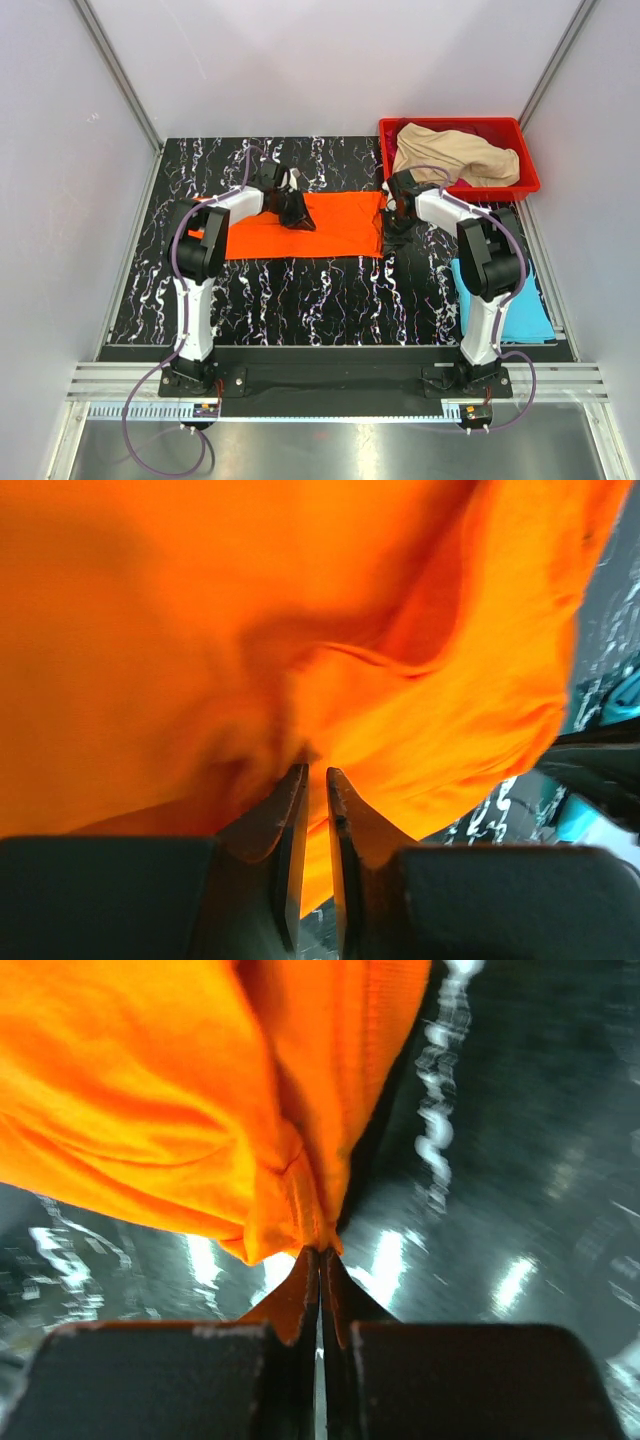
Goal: Fold and stack the t-shirts
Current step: Fold the tshirt
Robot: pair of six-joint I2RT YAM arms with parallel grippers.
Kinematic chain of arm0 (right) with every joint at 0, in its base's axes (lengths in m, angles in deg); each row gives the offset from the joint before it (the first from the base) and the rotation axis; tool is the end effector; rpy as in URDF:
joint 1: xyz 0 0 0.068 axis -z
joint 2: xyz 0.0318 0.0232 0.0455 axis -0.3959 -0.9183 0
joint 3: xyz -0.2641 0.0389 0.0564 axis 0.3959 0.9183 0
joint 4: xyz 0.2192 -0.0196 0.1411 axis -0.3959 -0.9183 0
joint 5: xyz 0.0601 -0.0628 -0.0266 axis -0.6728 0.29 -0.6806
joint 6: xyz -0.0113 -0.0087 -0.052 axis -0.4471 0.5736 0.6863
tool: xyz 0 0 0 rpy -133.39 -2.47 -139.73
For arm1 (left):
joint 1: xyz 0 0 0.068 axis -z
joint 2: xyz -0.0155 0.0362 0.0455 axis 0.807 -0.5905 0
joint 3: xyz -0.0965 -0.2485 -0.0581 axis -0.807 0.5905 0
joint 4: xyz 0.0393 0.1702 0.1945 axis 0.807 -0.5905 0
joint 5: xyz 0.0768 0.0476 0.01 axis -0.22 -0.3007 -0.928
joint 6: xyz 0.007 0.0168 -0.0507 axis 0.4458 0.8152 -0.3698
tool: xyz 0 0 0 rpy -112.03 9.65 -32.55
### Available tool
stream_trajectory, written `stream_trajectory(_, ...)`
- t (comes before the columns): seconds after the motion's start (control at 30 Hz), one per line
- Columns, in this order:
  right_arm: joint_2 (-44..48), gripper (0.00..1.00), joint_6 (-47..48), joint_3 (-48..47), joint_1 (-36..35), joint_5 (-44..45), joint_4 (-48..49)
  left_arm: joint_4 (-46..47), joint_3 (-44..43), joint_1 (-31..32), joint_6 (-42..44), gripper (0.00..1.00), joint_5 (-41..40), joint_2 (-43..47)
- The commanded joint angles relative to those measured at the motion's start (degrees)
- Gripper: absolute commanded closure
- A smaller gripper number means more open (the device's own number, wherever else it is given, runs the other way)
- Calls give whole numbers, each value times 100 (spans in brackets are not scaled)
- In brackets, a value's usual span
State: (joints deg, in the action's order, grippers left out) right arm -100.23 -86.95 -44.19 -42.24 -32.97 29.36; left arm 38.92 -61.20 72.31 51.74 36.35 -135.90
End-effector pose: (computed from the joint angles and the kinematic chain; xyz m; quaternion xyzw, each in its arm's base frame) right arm 0.3623 0.1323 0.1583 -0.0560 0.9826 0.1432 0.1037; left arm 0.4219 -0.1597 0.1422 -0.0282 0.9313 -0.3335 0.1438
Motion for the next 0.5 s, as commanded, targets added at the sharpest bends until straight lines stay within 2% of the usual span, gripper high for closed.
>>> stream_trajectory(0.0, 515, 100, 582, -364, -156, 1222, -436, -161, -235, -66, 226, 83, -141, -93)
stream_trajectory(0.17, 471, 99, 872, -540, -296, 1442, -489, -284, -393, -66, 358, 83, -106, -110)
stream_trajectory(0.23, 471, 87, 881, -654, -323, 1513, -664, -432, -534, -66, 420, 83, -54, -67)
stream_trajectory(0.3, 637, 67, 776, -524, -314, 1469, -700, -538, -587, -49, 490, 81, -19, 134)
stream_trajectory(0.33, 734, 61, 758, -410, -306, 1277, -639, -556, -569, -31, 508, 80, -10, 223)
stream_trajectory(0.4, 988, 52, 671, -25, -314, 978, -341, -591, -482, -22, 525, 80, 78, 399)
stream_trajectory(0.47, 1077, 51, 530, 232, -314, 608, 1, -636, -333, -22, 517, 79, 122, 671)
